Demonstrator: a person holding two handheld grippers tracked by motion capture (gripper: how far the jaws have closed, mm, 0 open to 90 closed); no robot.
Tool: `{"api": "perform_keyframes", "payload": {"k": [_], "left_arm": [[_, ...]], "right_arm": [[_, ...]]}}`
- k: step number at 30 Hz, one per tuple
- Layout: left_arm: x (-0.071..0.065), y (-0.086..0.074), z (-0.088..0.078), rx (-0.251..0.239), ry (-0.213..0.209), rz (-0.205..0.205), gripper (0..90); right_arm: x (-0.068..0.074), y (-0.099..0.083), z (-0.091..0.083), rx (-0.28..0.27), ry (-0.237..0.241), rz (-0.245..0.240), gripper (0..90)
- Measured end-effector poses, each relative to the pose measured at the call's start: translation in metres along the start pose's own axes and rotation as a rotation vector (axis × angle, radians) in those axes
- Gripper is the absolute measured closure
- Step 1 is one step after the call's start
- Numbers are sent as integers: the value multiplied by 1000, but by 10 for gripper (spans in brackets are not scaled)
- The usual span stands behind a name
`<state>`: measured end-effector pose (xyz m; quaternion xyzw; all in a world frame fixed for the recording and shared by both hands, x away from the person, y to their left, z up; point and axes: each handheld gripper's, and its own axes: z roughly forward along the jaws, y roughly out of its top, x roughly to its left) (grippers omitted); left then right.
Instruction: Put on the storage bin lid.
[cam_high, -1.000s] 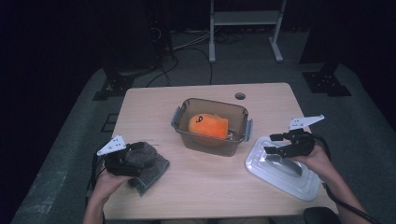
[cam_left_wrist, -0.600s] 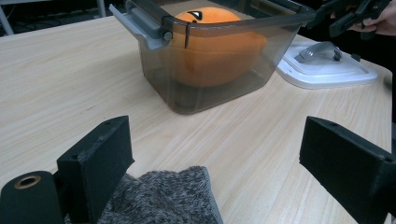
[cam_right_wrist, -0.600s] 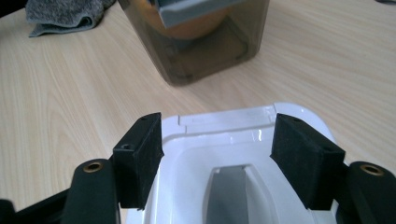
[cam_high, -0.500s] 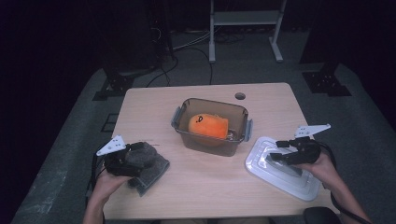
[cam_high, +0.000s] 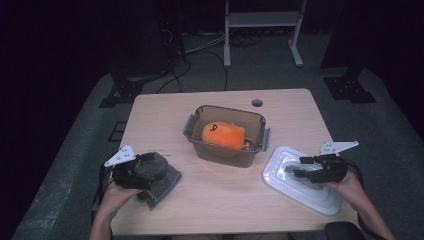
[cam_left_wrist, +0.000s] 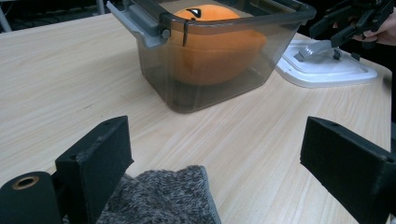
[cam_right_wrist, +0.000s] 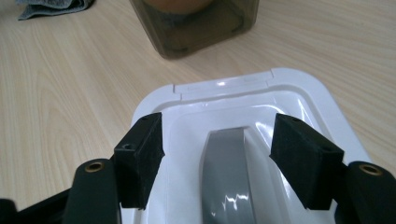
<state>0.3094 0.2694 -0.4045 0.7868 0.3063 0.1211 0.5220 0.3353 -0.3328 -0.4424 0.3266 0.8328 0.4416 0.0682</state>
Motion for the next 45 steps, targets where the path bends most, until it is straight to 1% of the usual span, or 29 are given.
{"api": "perform_keyframes", "payload": {"k": [6, 8, 10, 13, 15, 17, 19, 22, 24, 27, 33, 39, 45], "left_arm": [[0, -1, 1, 5, -2, -5, 83], [0, 0, 1, 6, -4, -5, 82], [1, -1, 1, 8, -3, -6, 80], [1, -1, 0, 7, -2, -12, 80], [1, -1, 0, 8, -1, -11, 80], [1, -1, 0, 6, -1, -12, 80], [1, -1, 0, 9, -1, -11, 80], [2, -2, -1, 6, -2, -14, 80], [2, -2, -1, 4, 0, -16, 80], [2, -2, -1, 6, 0, -15, 80], [2, -2, -1, 6, -2, -15, 80], [4, -2, -4, -9, -1, -23, 80], [4, -1, -4, -7, -1, -21, 80]], "right_arm": [[0, -8, -2, -2, -12, -10, 347], [0, -11, -2, -3, -18, -17, 376], [0, -13, -2, -1, -20, -20, 383], [0, -17, -2, 1, -25, -23, 420], [1, -19, -2, 7, -28, -30, 447], [1, -21, -2, 0, -40, -42, 481], [0, -22, -3, 2, -35, -35, 515], [0, -23, -4, -2, -44, -47, 558], [0, -24, -4, 0, -42, -53, 580], [0, -25, -3, 3, -40, -61, 580], [1, -27, -2, -1, -49, -79, 636], [1, -28, -2, -13, -50, -89, 644], [1, -27, -3, -7, -48, -94, 650]]}}
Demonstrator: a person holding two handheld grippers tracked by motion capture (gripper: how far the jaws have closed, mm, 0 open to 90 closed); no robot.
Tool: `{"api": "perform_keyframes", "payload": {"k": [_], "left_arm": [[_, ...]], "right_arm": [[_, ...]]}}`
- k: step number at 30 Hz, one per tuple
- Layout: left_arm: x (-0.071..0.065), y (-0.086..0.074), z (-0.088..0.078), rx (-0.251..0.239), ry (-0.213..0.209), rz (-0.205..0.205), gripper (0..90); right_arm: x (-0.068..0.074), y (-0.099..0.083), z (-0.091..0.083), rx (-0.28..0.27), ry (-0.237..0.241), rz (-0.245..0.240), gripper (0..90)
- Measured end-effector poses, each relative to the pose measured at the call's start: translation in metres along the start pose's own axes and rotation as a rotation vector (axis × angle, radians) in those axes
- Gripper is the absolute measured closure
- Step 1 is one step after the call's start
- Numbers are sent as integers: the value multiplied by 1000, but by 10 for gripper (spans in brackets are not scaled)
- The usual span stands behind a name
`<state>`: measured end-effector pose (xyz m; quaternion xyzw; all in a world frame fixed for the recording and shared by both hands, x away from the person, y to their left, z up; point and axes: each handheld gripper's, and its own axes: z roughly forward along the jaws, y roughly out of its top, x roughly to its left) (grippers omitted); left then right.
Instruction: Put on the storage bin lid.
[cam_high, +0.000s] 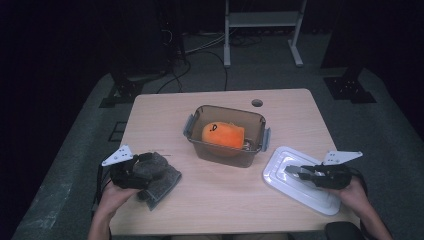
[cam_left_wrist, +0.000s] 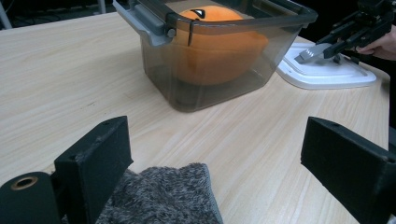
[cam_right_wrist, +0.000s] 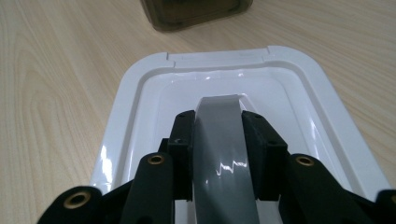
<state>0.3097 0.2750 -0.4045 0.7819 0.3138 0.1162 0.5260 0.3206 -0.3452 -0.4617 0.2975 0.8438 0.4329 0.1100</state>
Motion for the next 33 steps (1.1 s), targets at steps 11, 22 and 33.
{"api": "perform_keyframes", "payload": {"k": [11, 22, 33], "left_arm": [[-1, 0, 1, 2, 0, -1, 80], [0, 0, 0, 2, 2, -1, 80], [-1, 0, 0, 2, 1, 0, 79]], "right_arm": [[-2, 3, -6, -8, 10, 10, 652], [0, 17, -18, -37, 15, -5, 652], [5, 28, -34, -53, 15, -26, 652]]}}
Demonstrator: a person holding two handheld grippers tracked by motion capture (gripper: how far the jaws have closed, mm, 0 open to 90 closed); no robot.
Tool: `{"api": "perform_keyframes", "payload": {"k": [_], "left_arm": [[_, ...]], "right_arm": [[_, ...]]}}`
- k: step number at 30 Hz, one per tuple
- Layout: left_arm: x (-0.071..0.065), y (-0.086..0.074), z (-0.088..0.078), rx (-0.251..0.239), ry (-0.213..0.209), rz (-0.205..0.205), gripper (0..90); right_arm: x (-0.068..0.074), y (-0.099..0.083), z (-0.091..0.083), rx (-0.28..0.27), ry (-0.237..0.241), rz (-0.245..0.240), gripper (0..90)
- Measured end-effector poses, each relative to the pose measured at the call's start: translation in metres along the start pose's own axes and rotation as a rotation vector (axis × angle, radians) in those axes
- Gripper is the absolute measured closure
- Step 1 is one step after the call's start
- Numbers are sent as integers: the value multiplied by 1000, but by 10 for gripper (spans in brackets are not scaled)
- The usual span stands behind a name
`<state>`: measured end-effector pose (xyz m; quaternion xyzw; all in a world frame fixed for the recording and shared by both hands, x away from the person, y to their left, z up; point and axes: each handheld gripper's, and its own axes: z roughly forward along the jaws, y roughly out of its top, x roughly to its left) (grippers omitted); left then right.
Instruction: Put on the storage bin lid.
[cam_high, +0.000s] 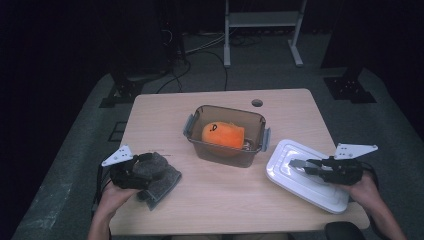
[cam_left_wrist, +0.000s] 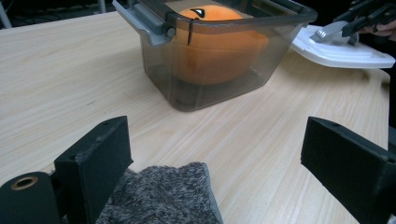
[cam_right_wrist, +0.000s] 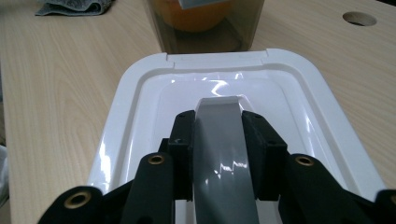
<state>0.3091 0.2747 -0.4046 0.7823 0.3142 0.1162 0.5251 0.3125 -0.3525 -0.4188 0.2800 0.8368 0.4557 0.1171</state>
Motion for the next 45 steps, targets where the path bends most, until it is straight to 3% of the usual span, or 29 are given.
{"api": "perform_keyframes", "payload": {"k": [18, 26, 35, 45], "left_arm": [[0, 0, 0, 0, 1, -2, 80], [0, 0, 0, -2, 1, -3, 79], [1, 0, 0, -1, 0, -2, 79], [2, 0, -2, -9, 3, -2, 79]], "right_arm": [[1, 37, -35, -28, -13, -39, 652], [1, 62, -44, -49, -3, -61, 653], [1, 95, -38, -84, 43, -84, 652], [4, 132, -15, -78, 85, -127, 652]]}}
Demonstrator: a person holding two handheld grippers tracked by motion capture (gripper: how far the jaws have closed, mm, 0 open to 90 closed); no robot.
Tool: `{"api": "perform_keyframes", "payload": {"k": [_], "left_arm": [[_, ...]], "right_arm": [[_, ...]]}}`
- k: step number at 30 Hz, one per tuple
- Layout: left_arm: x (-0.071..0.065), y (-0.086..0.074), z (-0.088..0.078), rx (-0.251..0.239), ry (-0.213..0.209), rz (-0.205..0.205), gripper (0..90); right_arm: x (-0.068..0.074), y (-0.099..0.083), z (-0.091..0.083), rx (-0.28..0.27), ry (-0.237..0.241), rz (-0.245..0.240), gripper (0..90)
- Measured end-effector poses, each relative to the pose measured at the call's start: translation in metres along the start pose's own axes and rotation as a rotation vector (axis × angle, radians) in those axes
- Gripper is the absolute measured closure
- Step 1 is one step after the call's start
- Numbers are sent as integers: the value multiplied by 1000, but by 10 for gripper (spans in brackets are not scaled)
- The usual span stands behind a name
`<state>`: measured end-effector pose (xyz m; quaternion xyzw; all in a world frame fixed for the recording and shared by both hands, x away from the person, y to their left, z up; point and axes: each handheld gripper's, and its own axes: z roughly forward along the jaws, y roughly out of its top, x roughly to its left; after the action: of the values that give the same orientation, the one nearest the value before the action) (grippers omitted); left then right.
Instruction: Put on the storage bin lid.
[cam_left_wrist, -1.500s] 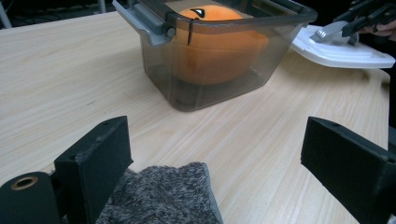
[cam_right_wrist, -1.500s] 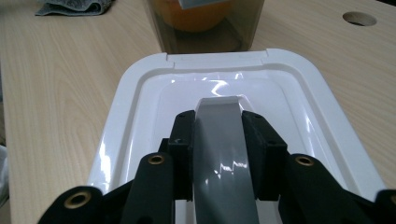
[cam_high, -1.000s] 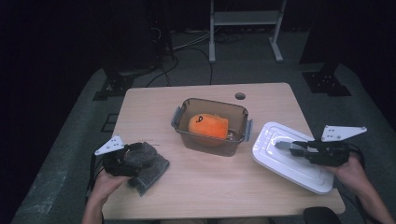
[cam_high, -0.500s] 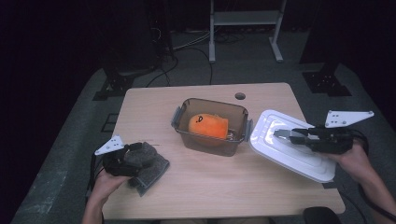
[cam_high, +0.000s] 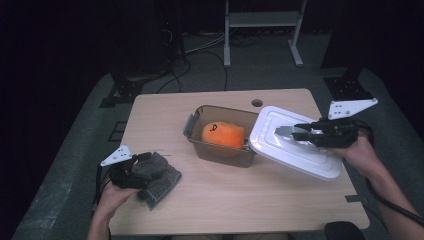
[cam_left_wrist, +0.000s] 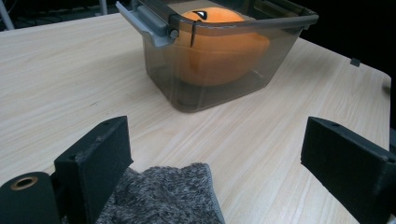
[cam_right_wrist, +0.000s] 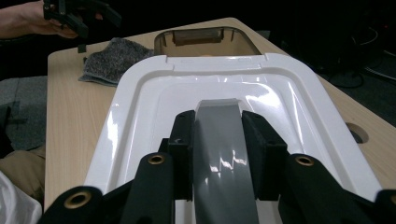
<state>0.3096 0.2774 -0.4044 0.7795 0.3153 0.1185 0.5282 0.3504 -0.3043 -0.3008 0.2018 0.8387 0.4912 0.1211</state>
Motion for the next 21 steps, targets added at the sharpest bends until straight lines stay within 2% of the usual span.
{"api": "perform_keyframes", "payload": {"k": [21], "left_arm": [[-1, -1, 0, -6, -9, -5, 80]], "right_arm": [[-1, 60, 66, 15, 88, -76, 652]]}}
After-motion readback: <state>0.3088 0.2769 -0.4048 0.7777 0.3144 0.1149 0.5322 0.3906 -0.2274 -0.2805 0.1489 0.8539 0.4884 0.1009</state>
